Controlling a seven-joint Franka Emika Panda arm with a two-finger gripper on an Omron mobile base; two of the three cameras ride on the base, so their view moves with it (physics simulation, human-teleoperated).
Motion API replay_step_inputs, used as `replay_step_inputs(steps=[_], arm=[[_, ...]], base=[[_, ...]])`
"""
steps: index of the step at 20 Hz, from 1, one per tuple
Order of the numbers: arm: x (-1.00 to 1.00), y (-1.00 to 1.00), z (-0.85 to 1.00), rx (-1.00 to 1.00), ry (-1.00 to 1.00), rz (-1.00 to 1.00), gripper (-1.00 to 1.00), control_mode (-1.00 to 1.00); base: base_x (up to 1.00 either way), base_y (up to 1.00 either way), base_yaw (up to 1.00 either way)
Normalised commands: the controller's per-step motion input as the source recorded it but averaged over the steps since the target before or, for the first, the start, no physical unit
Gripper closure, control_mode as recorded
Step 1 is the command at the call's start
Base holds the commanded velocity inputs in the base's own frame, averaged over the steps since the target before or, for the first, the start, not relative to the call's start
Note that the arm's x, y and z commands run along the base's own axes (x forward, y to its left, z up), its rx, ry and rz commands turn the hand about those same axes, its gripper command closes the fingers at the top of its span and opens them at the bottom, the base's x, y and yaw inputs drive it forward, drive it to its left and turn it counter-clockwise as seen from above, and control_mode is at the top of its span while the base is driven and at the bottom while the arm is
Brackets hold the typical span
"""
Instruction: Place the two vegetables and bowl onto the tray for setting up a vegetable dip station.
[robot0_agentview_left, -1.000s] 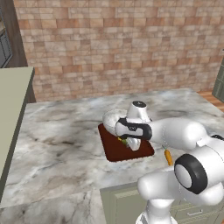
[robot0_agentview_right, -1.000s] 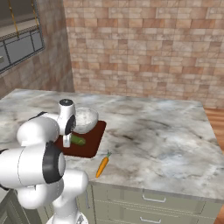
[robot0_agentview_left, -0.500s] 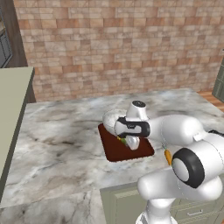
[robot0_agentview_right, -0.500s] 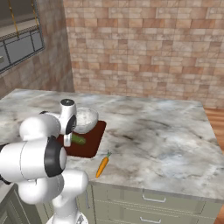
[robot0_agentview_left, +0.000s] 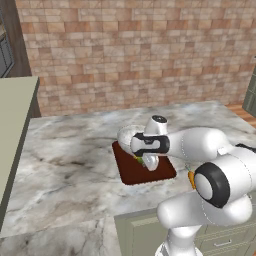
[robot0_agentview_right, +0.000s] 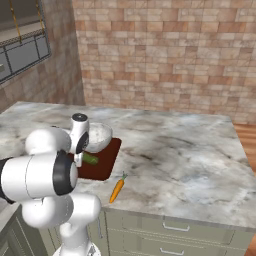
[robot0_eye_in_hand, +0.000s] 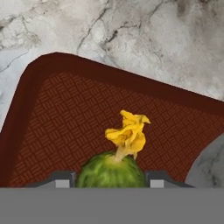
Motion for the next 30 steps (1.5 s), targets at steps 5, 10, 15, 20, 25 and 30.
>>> replay_step_inputs(steps=[5,10,15,20,25,30], arm=[[0.08,0.02,-0.10,0.04,0.00,0.00,1.00,-1.00],[0.07,0.01,-0.11,0.03,0.00,0.00,1.00,-1.00],[0.01,0.02,-0.12,0.04,0.00,0.00,-1.00,-1.00],[0.00,0.00,-0.09,0.01,0.01,0.00,-1.00,-1.00],[0.00,0.00,-0.08,0.00,0.00,0.00,-1.00,-1.00],[-0.06,0.00,-0.02,0.00,0.00,0.00,-1.00,-1.00]], base=[[0.00,0.00,0.00],[0.00,0.00,0.00],[0.00,0.00,0.00],[0.00,0.00,0.00],[0.00,0.00,0.00],[0.00,0.00,0.00]])
